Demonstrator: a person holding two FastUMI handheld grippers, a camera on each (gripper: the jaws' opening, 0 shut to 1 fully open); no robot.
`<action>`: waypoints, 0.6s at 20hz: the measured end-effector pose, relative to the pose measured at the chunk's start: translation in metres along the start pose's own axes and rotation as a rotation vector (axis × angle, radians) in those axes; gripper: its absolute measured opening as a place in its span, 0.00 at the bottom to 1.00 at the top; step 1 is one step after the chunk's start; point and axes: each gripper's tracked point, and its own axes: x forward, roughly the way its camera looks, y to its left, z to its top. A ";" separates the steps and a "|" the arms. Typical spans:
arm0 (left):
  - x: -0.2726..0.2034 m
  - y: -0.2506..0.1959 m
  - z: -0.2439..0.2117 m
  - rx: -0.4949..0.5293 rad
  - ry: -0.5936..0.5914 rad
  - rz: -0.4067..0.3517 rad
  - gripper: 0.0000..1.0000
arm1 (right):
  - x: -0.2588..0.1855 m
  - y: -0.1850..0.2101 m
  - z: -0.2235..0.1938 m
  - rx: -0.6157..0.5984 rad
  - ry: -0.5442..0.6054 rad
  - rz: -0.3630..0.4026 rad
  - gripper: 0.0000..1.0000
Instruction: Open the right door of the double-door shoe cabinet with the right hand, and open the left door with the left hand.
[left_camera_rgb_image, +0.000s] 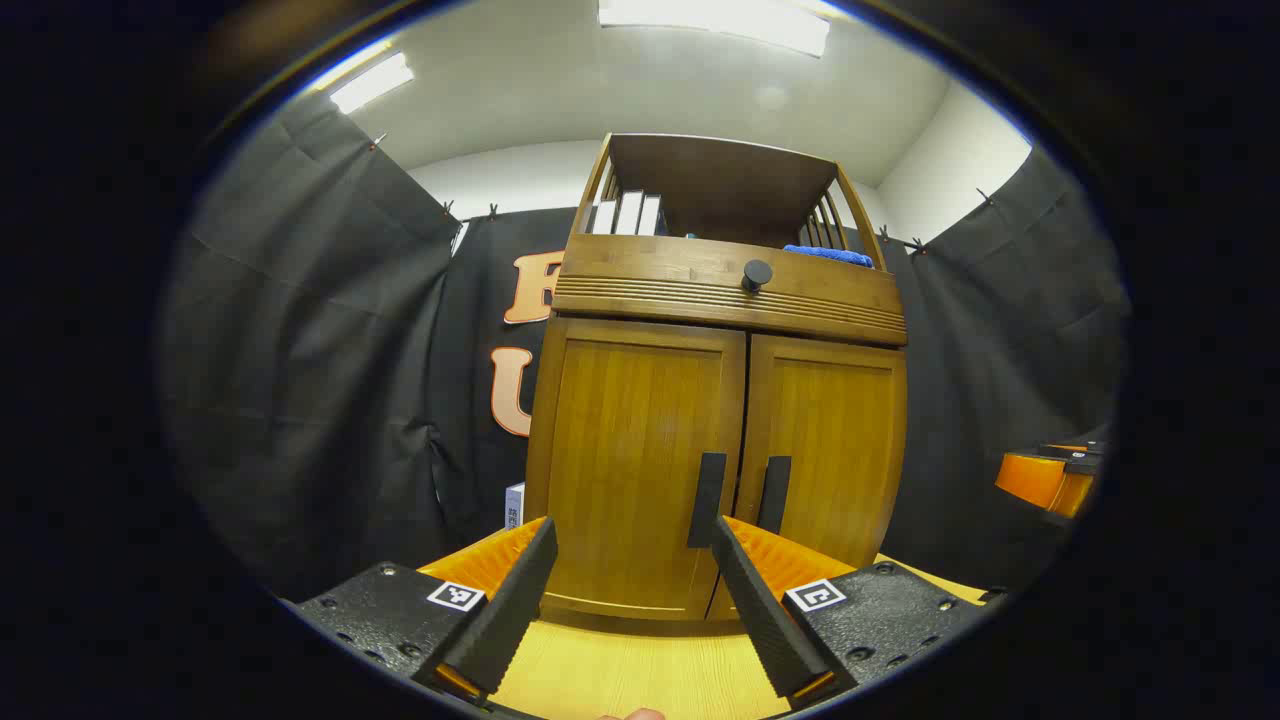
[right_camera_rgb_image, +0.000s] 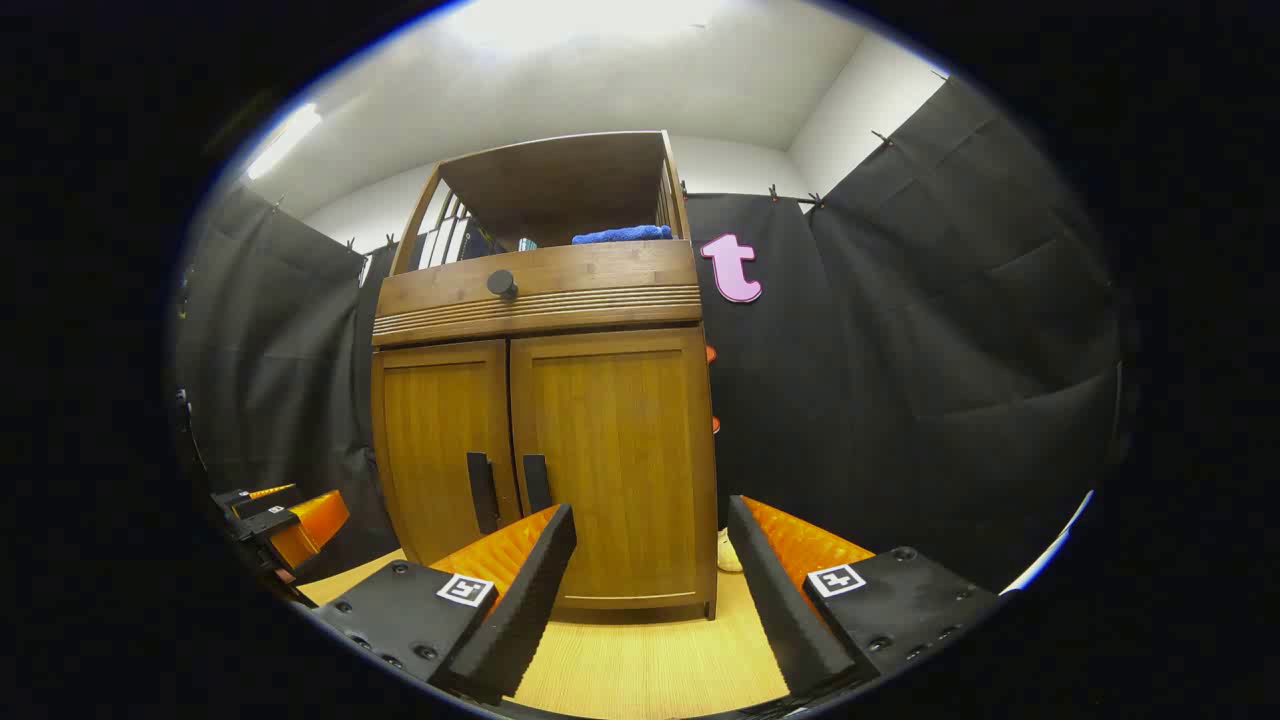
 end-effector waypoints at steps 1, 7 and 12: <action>0.000 0.000 0.000 -0.001 0.001 0.002 0.92 | 0.000 0.001 0.000 0.001 0.003 0.002 0.98; -0.002 0.002 -0.003 0.002 0.012 0.005 0.95 | -0.003 0.001 -0.002 -0.004 0.009 0.003 0.99; -0.003 0.003 -0.004 0.000 0.019 0.002 0.92 | -0.003 -0.001 -0.005 0.007 0.014 -0.002 0.98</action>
